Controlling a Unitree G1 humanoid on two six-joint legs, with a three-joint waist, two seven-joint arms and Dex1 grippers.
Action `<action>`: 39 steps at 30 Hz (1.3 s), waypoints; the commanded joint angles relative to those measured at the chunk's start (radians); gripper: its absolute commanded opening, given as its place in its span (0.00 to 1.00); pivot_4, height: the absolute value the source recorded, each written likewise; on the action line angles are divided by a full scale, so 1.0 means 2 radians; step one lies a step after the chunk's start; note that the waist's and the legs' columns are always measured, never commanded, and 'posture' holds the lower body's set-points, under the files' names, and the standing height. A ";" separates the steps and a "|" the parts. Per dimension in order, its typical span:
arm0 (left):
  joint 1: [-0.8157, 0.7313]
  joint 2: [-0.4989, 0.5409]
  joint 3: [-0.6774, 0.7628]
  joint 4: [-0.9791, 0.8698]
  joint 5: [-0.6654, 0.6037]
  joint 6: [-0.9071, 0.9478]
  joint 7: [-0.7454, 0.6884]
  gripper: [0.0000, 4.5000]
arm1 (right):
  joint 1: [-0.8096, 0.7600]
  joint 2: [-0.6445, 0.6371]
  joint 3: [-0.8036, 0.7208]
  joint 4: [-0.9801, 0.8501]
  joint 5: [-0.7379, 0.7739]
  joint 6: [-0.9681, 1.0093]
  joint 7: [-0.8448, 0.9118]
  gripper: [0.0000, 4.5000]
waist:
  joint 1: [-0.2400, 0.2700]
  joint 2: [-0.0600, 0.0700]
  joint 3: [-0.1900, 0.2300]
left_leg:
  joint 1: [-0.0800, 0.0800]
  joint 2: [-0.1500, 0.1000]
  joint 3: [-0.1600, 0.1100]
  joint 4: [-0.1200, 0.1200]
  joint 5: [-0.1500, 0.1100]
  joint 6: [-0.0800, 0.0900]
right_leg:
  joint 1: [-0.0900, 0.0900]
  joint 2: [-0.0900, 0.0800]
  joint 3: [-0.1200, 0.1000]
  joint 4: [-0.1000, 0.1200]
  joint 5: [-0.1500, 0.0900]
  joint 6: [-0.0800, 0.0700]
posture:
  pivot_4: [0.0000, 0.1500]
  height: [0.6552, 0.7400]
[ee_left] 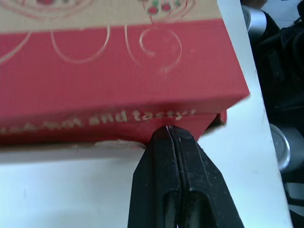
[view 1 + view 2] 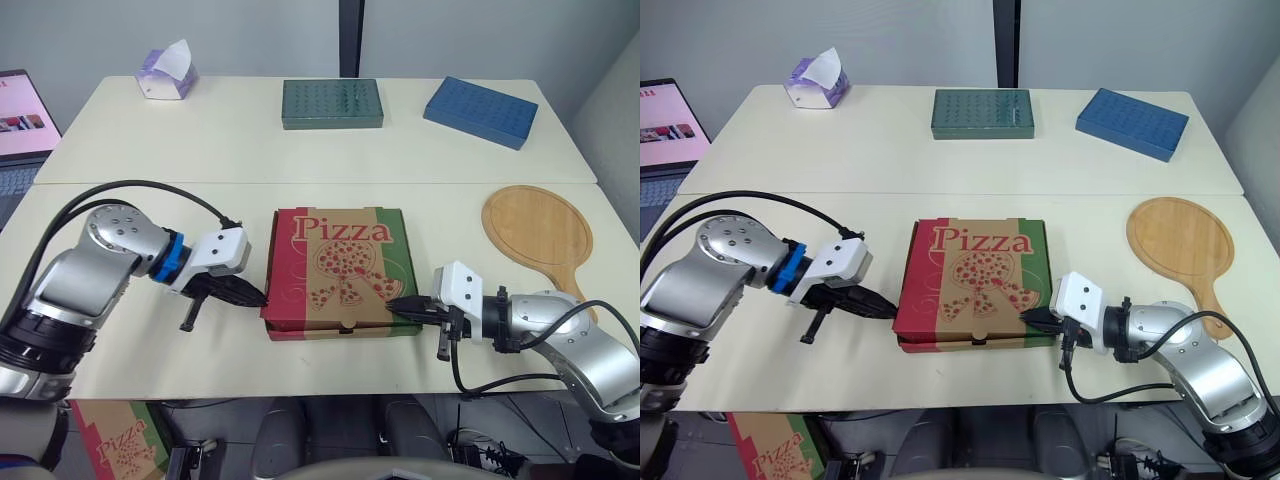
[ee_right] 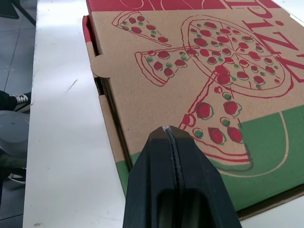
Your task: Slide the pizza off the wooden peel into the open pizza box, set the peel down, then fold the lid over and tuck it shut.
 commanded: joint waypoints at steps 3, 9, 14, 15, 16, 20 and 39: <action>-0.002 -0.004 0.010 -0.020 -0.002 0.011 0.005 0.00 | -0.001 -0.004 -0.015 -0.013 0.008 0.001 0.003 0.01 | -0.001 0.000 0.000 | 0.000 0.000 0.000 0.000 0.000 0.000 | 0.000 0.000 0.000 0.000 0.000 0.000 | 1.00 1.00; 0.002 0.018 0.039 0.010 0.000 0.009 0.014 0.00 | -0.002 -0.001 -0.008 -0.013 0.004 0.001 0.002 0.01 | -0.001 0.000 0.000 | 0.000 0.000 0.000 0.000 0.000 0.000 | 0.000 0.000 0.000 0.000 0.000 0.000 | 1.00 1.00; 0.003 0.030 0.073 0.015 -0.016 0.031 0.022 0.00 | -0.002 -0.001 -0.003 -0.011 0.000 -0.002 0.003 0.01 | -0.001 0.000 0.000 | 0.000 0.000 0.000 0.000 0.000 0.000 | 0.000 0.000 0.000 0.000 0.000 0.000 | 1.00 1.00; 0.004 0.031 0.080 0.011 -0.023 0.041 0.023 0.00 | -0.002 -0.002 -0.002 -0.010 -0.002 -0.003 0.003 0.01 | -0.001 0.000 0.000 | 0.000 0.000 0.000 0.000 0.000 0.000 | 0.000 0.000 0.000 0.000 0.000 0.000 | 1.00 1.00; 0.005 0.031 0.085 0.004 -0.031 0.053 0.023 0.00 | -0.002 -0.003 0.000 -0.008 -0.007 -0.005 0.004 0.01 | -0.001 0.000 0.000 | 0.000 0.000 0.000 0.000 0.000 0.000 | 0.000 0.000 0.000 0.000 0.000 0.000 | 1.00 1.00; 0.024 0.013 0.089 -0.039 -0.050 0.087 0.044 0.00 | -0.003 -0.008 0.018 0.003 -0.038 -0.019 0.000 0.01 | -0.001 0.000 0.000 | 0.000 0.000 0.000 0.000 0.000 0.000 | 0.000 0.000 0.000 0.000 0.000 0.000 | 1.00 1.00; 0.111 -0.083 0.192 -0.045 -0.125 0.116 0.176 0.00 | -0.009 0.034 -0.048 0.014 -0.040 -0.039 -0.046 0.01 | -0.001 0.000 0.000 | 0.001 0.000 0.000 0.000 0.000 0.000 | 0.001 0.000 0.000 0.001 0.000 0.000 | 1.00 1.00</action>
